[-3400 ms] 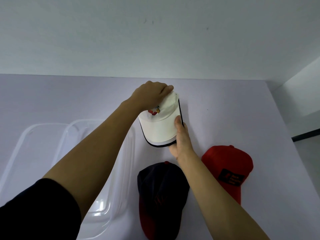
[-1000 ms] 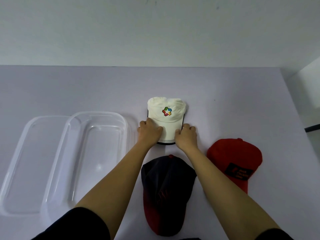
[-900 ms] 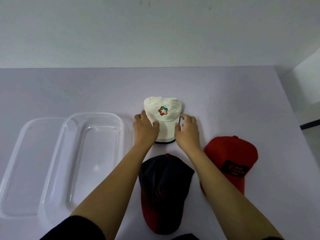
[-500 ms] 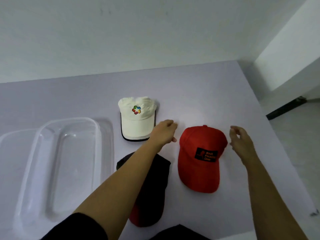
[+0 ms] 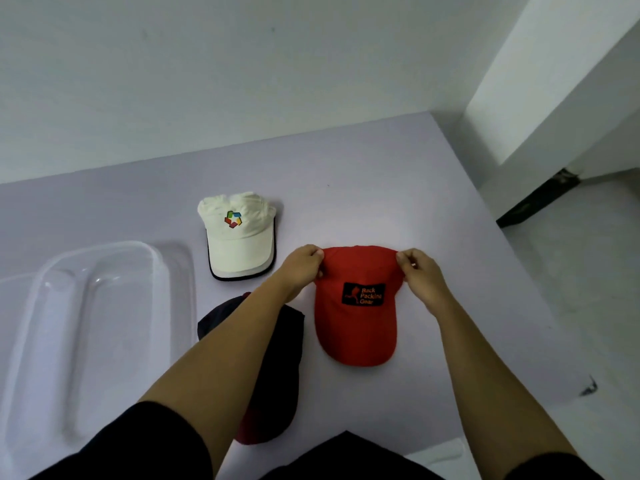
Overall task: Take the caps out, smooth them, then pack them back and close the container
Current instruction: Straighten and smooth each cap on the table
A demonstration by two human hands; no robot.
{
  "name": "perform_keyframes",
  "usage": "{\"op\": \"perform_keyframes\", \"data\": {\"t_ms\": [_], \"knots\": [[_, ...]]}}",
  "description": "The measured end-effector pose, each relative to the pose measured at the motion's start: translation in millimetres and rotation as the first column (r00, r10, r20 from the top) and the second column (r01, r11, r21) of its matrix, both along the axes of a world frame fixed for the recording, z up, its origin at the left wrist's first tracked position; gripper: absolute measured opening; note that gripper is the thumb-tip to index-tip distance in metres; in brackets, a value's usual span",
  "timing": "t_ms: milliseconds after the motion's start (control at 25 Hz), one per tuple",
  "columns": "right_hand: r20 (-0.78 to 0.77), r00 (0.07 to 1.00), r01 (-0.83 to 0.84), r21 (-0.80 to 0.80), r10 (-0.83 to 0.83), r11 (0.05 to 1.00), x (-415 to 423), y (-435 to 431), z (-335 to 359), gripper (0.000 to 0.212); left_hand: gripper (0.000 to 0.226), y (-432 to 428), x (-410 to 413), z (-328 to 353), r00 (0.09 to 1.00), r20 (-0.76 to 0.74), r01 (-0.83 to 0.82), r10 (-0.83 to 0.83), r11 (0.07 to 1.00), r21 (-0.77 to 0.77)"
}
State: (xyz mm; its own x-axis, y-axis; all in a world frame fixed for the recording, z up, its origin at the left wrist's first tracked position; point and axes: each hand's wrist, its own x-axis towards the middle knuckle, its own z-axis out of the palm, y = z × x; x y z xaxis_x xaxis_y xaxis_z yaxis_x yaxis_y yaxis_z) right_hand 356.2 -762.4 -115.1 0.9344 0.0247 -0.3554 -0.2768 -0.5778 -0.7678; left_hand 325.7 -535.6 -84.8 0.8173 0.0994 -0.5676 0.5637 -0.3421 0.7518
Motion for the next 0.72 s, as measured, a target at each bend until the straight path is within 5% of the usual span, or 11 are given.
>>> {"op": "perform_keyframes", "data": {"t_ms": [200,360,440,520,600,720], "knots": [[0.057,0.998,-0.03,-0.063,0.033,0.998,3,5,-2,0.019,0.028,3,-7,2,0.999,0.004,0.046,-0.046,0.994,0.1],[0.391,0.92,0.069,-0.076,-0.034,0.995,-20,25,15,0.024,0.042,22,-25,34,0.98,0.195,0.009,-0.047,0.981,0.192],[0.509,0.86,-0.024,-0.02,0.031,1.0,-44,49,29,0.02,0.037,47,-45,47,0.959,0.278,-0.036,-0.051,0.953,0.299],[0.359,0.907,-0.266,0.084,0.22,0.96,-72,77,38,0.02,0.036,80,-72,50,0.962,0.272,-0.107,-0.001,0.918,0.381],[0.049,0.899,-0.435,0.207,0.435,0.876,-98,104,38,0.029,0.04,109,-104,43,0.969,0.177,-0.222,0.171,0.918,0.329],[-0.172,0.881,-0.397,0.237,0.441,0.887,-117,127,25,0.045,0.05,121,-144,23,0.945,-0.015,-0.318,0.325,0.932,0.177]]}}
